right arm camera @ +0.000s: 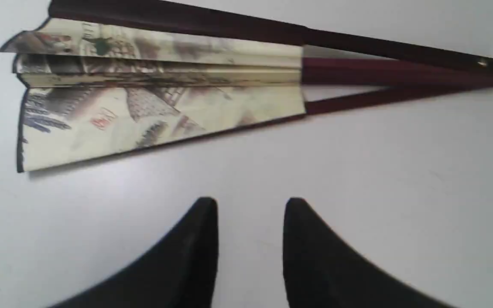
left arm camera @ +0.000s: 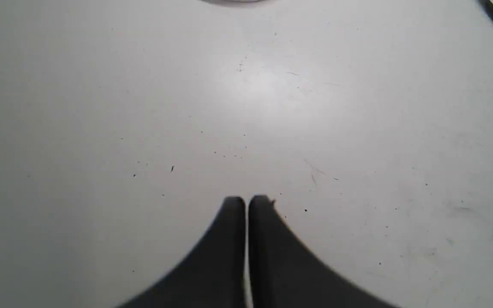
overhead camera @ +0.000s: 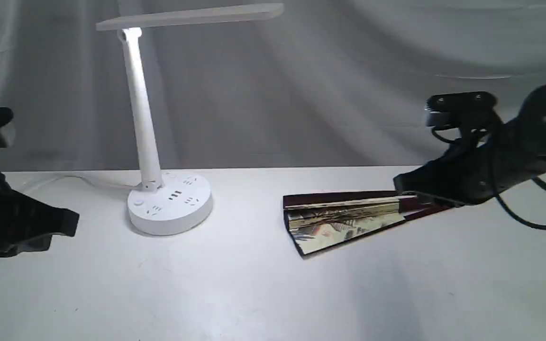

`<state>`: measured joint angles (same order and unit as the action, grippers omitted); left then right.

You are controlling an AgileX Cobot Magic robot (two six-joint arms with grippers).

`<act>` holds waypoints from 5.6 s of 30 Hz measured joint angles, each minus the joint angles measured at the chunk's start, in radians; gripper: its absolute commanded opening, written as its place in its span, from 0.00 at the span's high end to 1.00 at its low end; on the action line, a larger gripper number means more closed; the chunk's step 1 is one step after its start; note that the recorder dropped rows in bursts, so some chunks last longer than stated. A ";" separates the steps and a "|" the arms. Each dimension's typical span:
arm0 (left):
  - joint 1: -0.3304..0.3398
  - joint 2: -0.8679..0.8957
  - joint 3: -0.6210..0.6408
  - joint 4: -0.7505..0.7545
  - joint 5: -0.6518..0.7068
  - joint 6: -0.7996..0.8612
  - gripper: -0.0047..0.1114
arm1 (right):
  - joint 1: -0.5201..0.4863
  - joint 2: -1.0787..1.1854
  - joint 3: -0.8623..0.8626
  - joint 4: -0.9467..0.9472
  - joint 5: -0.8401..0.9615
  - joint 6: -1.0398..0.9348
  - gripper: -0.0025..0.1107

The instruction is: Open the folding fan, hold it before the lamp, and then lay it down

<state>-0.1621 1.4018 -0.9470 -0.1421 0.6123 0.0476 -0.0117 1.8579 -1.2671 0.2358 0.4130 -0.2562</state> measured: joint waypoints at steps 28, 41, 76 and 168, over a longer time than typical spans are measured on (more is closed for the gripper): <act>0.000 0.000 0.000 -0.002 0.000 0.001 0.96 | 0.171 0.381 -0.200 0.115 -0.268 -0.015 0.98; 0.000 0.000 0.000 -0.002 0.000 0.003 0.96 | 0.171 0.473 -0.308 0.122 -0.252 -0.017 0.98; 0.000 0.000 0.000 -0.002 0.000 0.003 0.96 | 0.387 0.448 -0.324 0.102 0.084 0.124 0.98; 0.000 0.000 0.000 -0.002 0.026 0.003 0.96 | 0.270 0.417 -0.322 0.313 0.132 -0.446 0.47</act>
<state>-0.1621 1.4018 -0.9470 -0.1439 0.6380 0.0510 0.2587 2.2754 -1.5891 0.5487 0.5447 -0.7019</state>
